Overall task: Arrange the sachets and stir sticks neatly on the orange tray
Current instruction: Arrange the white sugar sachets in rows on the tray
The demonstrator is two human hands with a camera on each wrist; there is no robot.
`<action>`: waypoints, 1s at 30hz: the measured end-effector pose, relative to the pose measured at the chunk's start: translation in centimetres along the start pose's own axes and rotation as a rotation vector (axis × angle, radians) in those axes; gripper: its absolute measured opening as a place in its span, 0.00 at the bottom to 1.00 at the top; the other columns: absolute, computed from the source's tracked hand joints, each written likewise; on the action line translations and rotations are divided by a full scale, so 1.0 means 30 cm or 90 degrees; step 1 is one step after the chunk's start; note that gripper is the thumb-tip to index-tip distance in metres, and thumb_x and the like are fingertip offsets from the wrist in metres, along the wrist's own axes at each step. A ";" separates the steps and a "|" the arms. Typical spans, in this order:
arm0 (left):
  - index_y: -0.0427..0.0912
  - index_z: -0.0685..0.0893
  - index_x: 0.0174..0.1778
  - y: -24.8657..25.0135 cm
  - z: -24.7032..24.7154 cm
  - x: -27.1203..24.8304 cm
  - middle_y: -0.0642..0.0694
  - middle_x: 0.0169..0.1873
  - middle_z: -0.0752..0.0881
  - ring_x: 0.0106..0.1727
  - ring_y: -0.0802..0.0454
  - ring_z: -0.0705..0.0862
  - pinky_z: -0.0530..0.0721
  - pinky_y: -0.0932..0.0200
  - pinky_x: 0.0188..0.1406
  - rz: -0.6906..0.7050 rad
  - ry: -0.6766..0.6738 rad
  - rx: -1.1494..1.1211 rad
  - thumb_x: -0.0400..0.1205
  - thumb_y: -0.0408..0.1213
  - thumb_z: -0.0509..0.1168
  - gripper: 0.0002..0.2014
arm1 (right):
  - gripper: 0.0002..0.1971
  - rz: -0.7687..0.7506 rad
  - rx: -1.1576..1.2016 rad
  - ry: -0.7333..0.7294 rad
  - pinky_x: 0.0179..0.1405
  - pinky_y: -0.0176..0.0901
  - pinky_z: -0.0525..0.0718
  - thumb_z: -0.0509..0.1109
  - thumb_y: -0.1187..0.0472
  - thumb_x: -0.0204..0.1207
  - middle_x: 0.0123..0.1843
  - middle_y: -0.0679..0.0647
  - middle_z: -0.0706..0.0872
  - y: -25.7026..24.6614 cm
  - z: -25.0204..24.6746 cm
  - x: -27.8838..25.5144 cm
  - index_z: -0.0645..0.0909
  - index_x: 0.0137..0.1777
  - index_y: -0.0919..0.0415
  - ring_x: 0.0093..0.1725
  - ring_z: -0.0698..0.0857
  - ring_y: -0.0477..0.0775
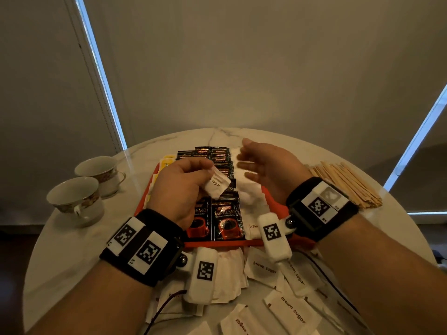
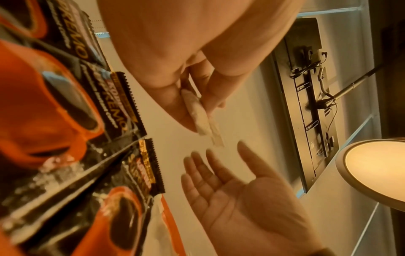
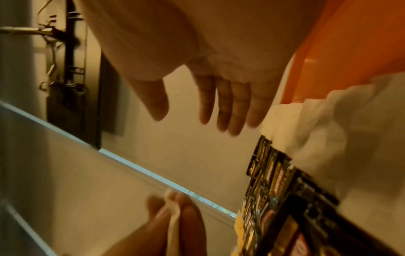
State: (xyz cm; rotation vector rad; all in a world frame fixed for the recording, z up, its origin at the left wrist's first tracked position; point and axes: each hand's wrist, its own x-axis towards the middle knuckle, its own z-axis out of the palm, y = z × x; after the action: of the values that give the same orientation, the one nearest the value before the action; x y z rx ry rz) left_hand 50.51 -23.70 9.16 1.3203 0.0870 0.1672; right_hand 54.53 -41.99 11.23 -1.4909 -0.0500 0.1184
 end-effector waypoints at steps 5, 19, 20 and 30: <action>0.39 0.92 0.54 0.014 0.001 -0.005 0.47 0.45 0.95 0.49 0.50 0.94 0.91 0.58 0.43 0.024 -0.007 -0.029 0.86 0.22 0.65 0.12 | 0.20 -0.006 -0.175 -0.124 0.49 0.47 0.88 0.83 0.55 0.72 0.47 0.59 0.93 0.031 0.055 -0.036 0.87 0.57 0.67 0.42 0.90 0.52; 0.41 0.92 0.50 0.019 -0.005 -0.014 0.47 0.46 0.95 0.43 0.52 0.94 0.91 0.61 0.42 0.043 -0.045 -0.023 0.80 0.17 0.70 0.14 | 0.09 -0.086 -0.028 -0.062 0.42 0.43 0.89 0.77 0.61 0.79 0.51 0.60 0.93 0.068 0.064 -0.058 0.88 0.57 0.63 0.44 0.90 0.53; 0.41 0.92 0.52 0.018 -0.005 -0.013 0.46 0.47 0.95 0.44 0.51 0.94 0.91 0.61 0.43 0.047 -0.038 -0.017 0.79 0.17 0.70 0.15 | 0.10 -0.079 -0.037 -0.074 0.41 0.42 0.89 0.77 0.65 0.78 0.51 0.60 0.93 0.061 0.064 -0.061 0.88 0.57 0.65 0.43 0.90 0.52; 0.42 0.91 0.58 0.022 -0.027 0.019 0.46 0.53 0.93 0.52 0.49 0.92 0.91 0.56 0.49 0.040 0.020 -0.070 0.81 0.20 0.71 0.15 | 0.11 0.029 -0.086 0.228 0.34 0.47 0.82 0.71 0.73 0.80 0.46 0.61 0.86 0.024 -0.137 0.213 0.84 0.42 0.57 0.33 0.82 0.53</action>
State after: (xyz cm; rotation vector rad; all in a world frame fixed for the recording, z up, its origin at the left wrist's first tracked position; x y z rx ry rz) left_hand 50.90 -22.66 9.63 1.2119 0.0627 0.2427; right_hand 61.28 -45.32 9.93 -1.6283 0.2687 -0.1189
